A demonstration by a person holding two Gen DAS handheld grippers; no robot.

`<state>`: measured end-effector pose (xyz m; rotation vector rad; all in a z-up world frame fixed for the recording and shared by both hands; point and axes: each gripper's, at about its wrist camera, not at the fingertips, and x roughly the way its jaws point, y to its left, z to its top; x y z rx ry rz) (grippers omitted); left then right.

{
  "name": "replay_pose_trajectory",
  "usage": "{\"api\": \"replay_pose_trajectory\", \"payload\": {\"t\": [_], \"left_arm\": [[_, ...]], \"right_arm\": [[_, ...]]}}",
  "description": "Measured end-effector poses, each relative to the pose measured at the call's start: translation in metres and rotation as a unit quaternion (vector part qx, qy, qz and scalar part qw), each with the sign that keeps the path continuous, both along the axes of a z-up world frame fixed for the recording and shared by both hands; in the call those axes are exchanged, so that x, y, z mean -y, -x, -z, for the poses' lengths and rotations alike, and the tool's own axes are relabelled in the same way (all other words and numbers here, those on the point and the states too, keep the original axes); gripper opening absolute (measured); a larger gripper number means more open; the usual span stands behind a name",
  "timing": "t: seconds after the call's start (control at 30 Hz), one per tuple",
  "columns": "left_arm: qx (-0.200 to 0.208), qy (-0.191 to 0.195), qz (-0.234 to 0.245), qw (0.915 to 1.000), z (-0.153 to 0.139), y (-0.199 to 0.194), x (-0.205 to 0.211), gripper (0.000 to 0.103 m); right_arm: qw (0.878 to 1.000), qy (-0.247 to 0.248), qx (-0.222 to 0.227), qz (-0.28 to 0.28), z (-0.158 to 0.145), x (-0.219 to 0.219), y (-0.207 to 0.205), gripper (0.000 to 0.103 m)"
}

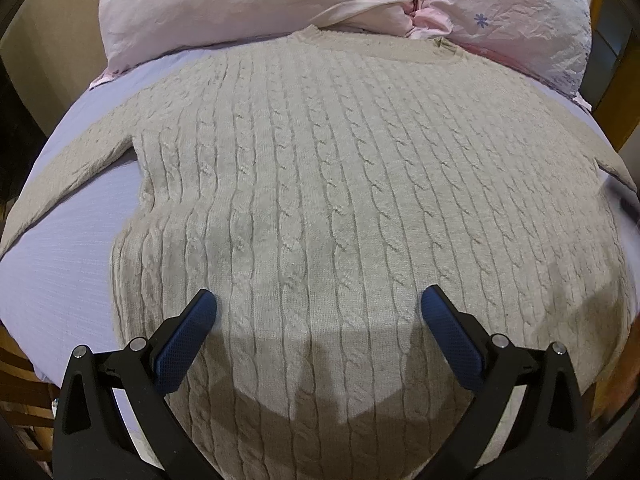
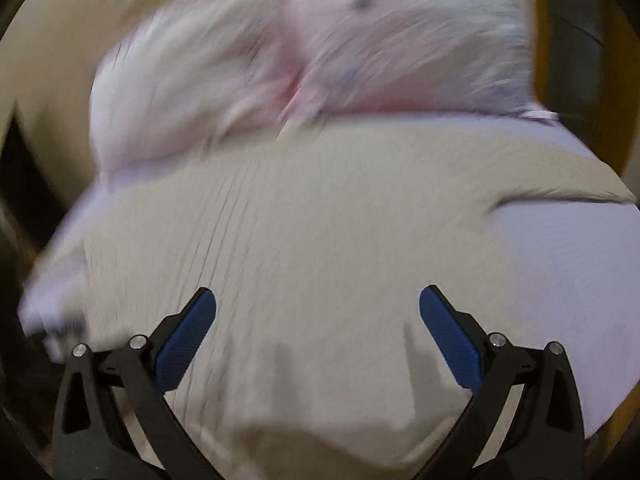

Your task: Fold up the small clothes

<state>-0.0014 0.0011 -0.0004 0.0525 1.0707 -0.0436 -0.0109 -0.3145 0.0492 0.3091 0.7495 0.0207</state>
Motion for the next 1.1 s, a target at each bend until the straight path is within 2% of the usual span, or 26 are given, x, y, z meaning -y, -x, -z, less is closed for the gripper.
{"api": "replay_pose_trajectory", "payload": {"t": [0.07, 0.13, 0.2, 0.3, 0.33, 0.4, 0.43, 0.53, 0.67, 0.73, 0.77, 0.83, 0.9, 0.93, 1.0, 1.1], "left_arm": [[0.019, 0.0, -0.003, 0.9998, -0.002, 0.006, 0.002, 0.102], [0.037, -0.002, -0.003, 0.9993, -0.003, 0.01, 0.001, 0.102], [0.05, 0.002, 0.004, 0.9987, -0.003, 0.011, 0.002, 0.102], [0.074, 0.045, 0.023, 0.996, -0.005, 0.01, -0.006, 0.102], [0.089, 0.078, 0.026, 0.9926, -0.009, 0.01, -0.016, 0.102], [0.126, 0.118, 0.022, 0.9847, -0.019, 0.01, -0.035, 0.102], [0.145, 0.125, 0.017, 0.9813, -0.024, 0.01, -0.042, 0.102], [0.198, 0.133, -0.004, 0.971, -0.036, 0.008, -0.072, 0.102], [0.215, 0.152, -0.056, 0.9631, -0.041, 0.001, -0.119, 0.102], [0.213, 0.173, -0.093, 0.9571, -0.039, -0.003, -0.147, 0.102], [0.215, 0.184, -0.109, 0.9529, -0.039, -0.002, -0.16, 0.102], [0.22, 0.203, -0.149, 0.9425, -0.037, 0.003, -0.188, 0.102], [0.223, 0.209, -0.18, 0.935, -0.035, 0.008, -0.208, 0.102], [0.226, 0.213, -0.2, 0.9294, -0.035, 0.01, -0.221, 0.102], [0.234, 0.222, -0.237, 0.9164, -0.035, 0.016, -0.245, 0.102], [0.241, 0.236, -0.29, 0.8957, -0.033, 0.021, -0.271, 0.102]], "right_arm": [[0.996, -0.012, 0.003, 0.088, -0.013, 0.06, -0.01, 0.101], [0.984, -0.04, -0.013, 0.175, -0.016, 0.128, -0.023, 0.096], [0.971, -0.072, -0.034, 0.226, -0.007, 0.176, -0.034, 0.064], [0.933, -0.142, -0.074, 0.321, 0.017, 0.249, -0.042, 0.04], [0.921, -0.164, -0.081, 0.345, 0.026, 0.269, -0.043, 0.038], [0.903, -0.182, -0.092, 0.377, 0.037, 0.296, -0.045, 0.035], [0.894, -0.189, -0.095, 0.395, 0.043, 0.308, -0.044, 0.035], [0.877, -0.218, -0.088, 0.419, 0.053, 0.329, -0.044, 0.033], [0.872, -0.225, -0.072, 0.428, 0.055, 0.344, -0.045, 0.03], [0.869, -0.226, -0.065, 0.435, 0.06, 0.347, -0.05, 0.021], [0.868, -0.226, -0.065, 0.437, 0.065, 0.351, -0.049, 0.007], [0.87, -0.224, -0.057, 0.436, 0.062, 0.357, -0.048, 0.007], [0.886, -0.179, -0.034, 0.427, 0.042, 0.34, -0.055, 0.006], [0.905, -0.141, -0.005, 0.401, 0.021, 0.321, -0.062, 0.006], [0.943, -0.086, 0.057, 0.316, -0.024, 0.265, -0.077, 0.006], [0.976, -0.042, 0.115, 0.18, -0.07, 0.171, -0.09, 0.006]]}}
